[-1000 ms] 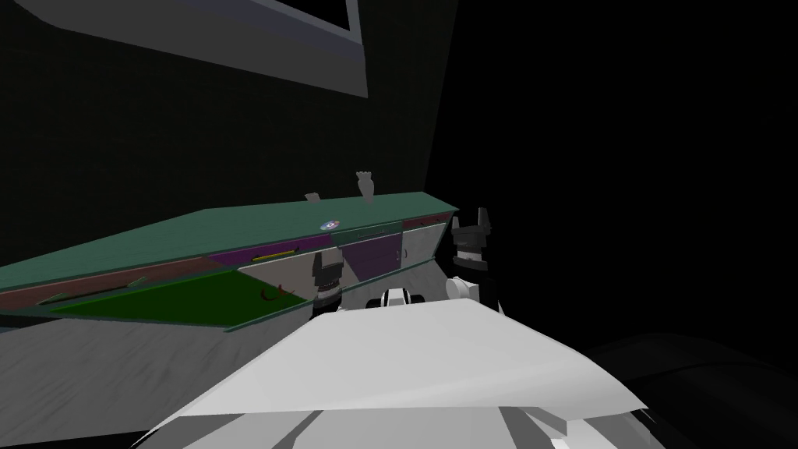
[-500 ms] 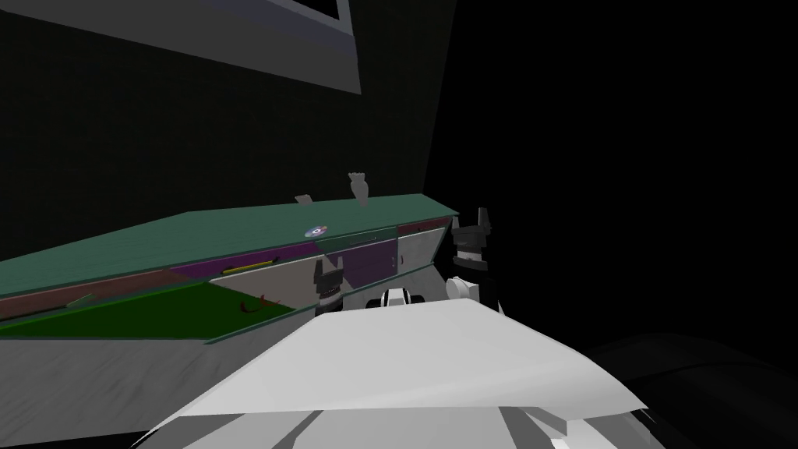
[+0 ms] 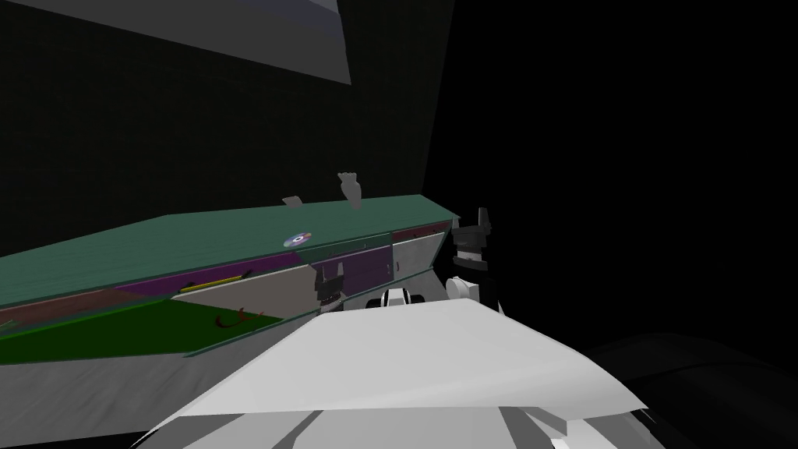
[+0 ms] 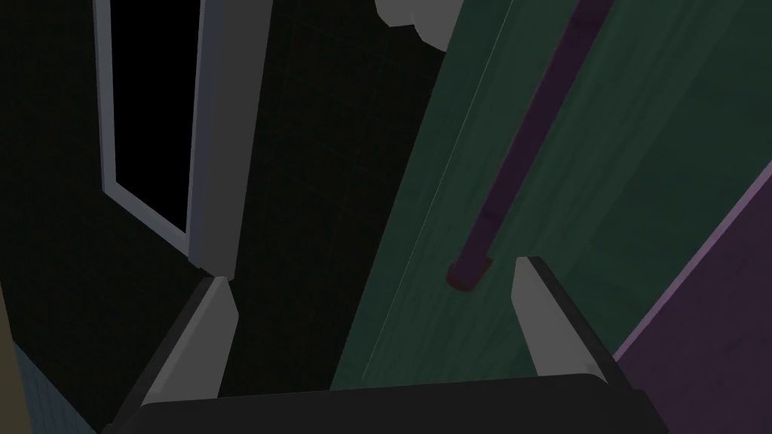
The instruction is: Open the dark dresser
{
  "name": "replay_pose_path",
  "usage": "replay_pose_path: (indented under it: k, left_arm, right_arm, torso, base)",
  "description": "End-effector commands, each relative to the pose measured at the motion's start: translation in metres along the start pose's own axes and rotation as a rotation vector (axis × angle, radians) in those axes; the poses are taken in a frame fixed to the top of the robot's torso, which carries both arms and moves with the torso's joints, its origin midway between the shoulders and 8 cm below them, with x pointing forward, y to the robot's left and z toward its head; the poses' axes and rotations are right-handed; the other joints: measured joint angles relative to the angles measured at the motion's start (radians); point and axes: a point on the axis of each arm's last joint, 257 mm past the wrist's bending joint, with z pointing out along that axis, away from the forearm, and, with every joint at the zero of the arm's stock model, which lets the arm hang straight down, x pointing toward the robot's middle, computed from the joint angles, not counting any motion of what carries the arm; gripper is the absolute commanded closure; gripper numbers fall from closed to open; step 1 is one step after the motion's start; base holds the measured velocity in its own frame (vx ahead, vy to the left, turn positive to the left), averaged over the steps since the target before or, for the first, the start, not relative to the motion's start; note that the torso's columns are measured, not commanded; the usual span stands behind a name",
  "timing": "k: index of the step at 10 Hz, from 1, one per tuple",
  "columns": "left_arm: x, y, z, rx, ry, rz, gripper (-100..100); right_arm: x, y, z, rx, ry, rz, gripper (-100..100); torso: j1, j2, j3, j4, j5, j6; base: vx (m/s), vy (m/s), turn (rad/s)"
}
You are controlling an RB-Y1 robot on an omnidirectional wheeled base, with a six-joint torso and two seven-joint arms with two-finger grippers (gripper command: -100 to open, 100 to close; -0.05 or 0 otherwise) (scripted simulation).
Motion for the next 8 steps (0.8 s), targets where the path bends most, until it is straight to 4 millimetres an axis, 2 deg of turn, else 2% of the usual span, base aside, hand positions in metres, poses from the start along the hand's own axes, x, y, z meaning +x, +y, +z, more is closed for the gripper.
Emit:
replay_pose_path:
  k: [1,6,7,8]
  left_arm:
    - [-0.010,0.007,-0.019,-0.018,-0.017,0.000,-100]
    - [-0.027,0.013,-0.042,-0.046,-0.026,0.012,-100]
    - [-0.024,0.013,-0.038,-0.043,-0.026,0.010,-100]
    - [-0.040,0.017,-0.027,-0.038,-0.018,0.025,-100]
  right_arm:
    - [0.000,0.000,0.000,0.000,0.000,0.000,0]
    - [0.000,0.000,0.000,0.000,0.000,0.000,0]
    - [0.000,0.000,0.000,0.000,0.000,0.000,0]
    - [0.000,0.000,0.000,0.000,0.000,0.000,0]
  torso:
    - [0.001,0.000,0.000,0.000,0.000,0.000]
    - [0.004,0.002,0.001,0.001,0.001,0.000]
    - [0.002,0.001,0.001,0.000,0.001,0.000]
    - [0.003,0.003,0.002,0.001,0.001,0.000]
  base:
    - [0.134,-0.141,0.020]
    - [0.116,-0.085,0.015]
    - [0.051,-0.032,0.006]
    - [-0.055,-0.050,-0.133]
